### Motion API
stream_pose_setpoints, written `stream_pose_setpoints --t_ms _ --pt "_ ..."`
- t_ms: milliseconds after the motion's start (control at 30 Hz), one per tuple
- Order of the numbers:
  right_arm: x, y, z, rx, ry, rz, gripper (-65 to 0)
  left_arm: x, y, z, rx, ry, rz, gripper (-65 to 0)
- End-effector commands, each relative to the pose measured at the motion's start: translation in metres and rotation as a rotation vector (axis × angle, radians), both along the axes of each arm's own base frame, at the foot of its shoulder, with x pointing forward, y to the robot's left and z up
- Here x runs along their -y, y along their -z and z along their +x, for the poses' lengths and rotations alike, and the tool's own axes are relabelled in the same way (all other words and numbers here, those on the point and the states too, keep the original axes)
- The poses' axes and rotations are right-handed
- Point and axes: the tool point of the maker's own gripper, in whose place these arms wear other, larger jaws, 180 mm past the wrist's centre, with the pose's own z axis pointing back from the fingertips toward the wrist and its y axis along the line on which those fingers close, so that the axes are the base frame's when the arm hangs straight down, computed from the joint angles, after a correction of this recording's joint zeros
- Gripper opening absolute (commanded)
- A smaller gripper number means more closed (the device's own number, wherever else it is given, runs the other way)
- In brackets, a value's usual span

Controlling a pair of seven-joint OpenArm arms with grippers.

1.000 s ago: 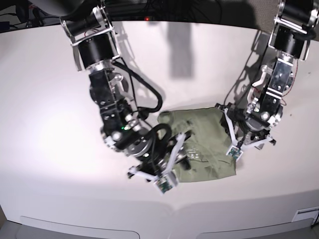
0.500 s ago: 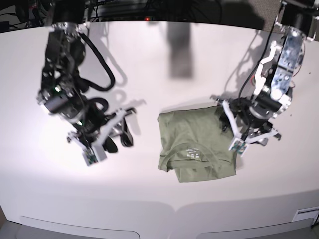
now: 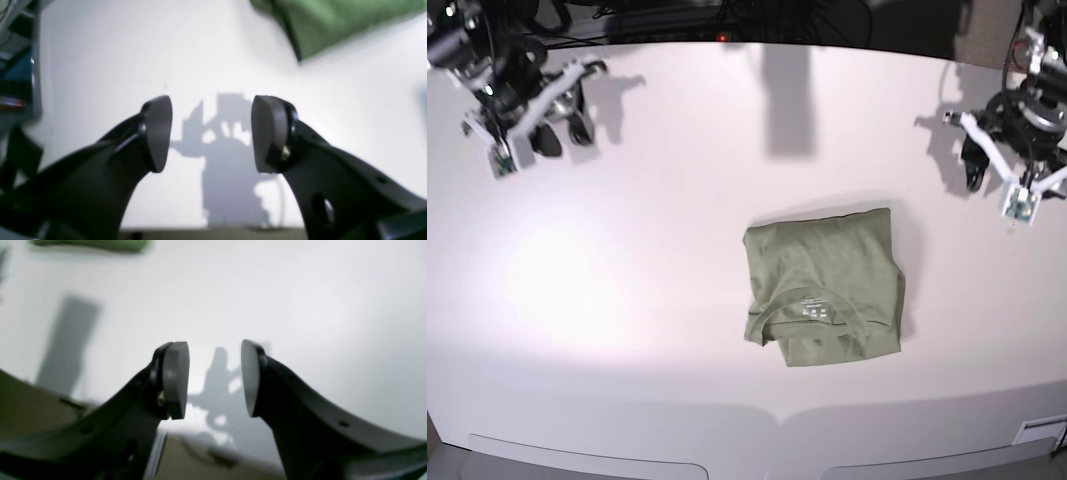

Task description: Fold the T-shirt properly

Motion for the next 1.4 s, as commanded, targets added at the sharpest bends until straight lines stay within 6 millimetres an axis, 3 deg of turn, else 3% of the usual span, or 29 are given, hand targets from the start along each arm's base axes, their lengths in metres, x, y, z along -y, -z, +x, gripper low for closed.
stream_pose_setpoints --t_ms 0,167,333,433,500,633,700,800,900,1000,1167,1367 --pt "-0.003 -0.002 -0.011 -0.023 -0.011 0.022 -38.7 -0.004 -0.005 -0.007 -0.002 -0.002 0.016 -28.1" --pt "0.0 0.027 -0.093 -0.343 -0.037 0.013 -38.7 -0.013 0.025 -0.077 -0.247 -0.046 0.006 -28.1" --pt "-0.008 0.03 -0.134 -0.417 -0.032 0.073 -38.7 -0.009 0.049 -0.151 -0.454 -0.029 0.002 -28.1" --pt "-0.008 0.042 -0.161 -0.493 -0.01 0.098 -38.7 -0.001 0.055 -0.189 -0.548 0.012 -0.021 -28.1" --pt "-0.006 0.063 -0.187 -0.584 0.012 0.11 -38.7 0.016 0.062 -0.213 -0.591 0.089 -0.083 -28.1" --pt "-0.01 0.122 -0.242 -0.756 0.047 0.157 -38.7 0.058 0.09 -0.268 -0.751 0.205 -0.375 -28.1" --pt "-0.013 0.152 -0.264 -0.83 0.045 0.17 -38.7 0.054 0.117 -0.292 -0.838 0.168 -0.432 -28.1" --pt "-0.008 0.193 -0.286 -0.939 0.059 0.182 -38.7 0.027 0.162 -0.323 -0.957 0.047 -0.429 -28.1" --pt "0.008 0.23 -0.288 -0.99 0.094 0.169 -38.7 -0.009 0.208 -0.337 -0.983 -0.062 -0.378 -28.1" --pt "0.017 0.265 -0.267 -0.943 0.162 0.179 -38.7 -0.032 0.249 -0.343 -1.012 -0.192 -0.38 -28.1" --pt "0.028 0.306 -0.248 -0.909 0.171 0.14 -38.7 -0.032 0.302 -0.324 -0.987 -0.362 -0.454 -28.1" --pt "0.056 0.335 -0.231 -0.839 0.179 -0.062 -38.7 -0.013 0.33 -0.305 -0.974 -0.348 -0.46 -28.1"
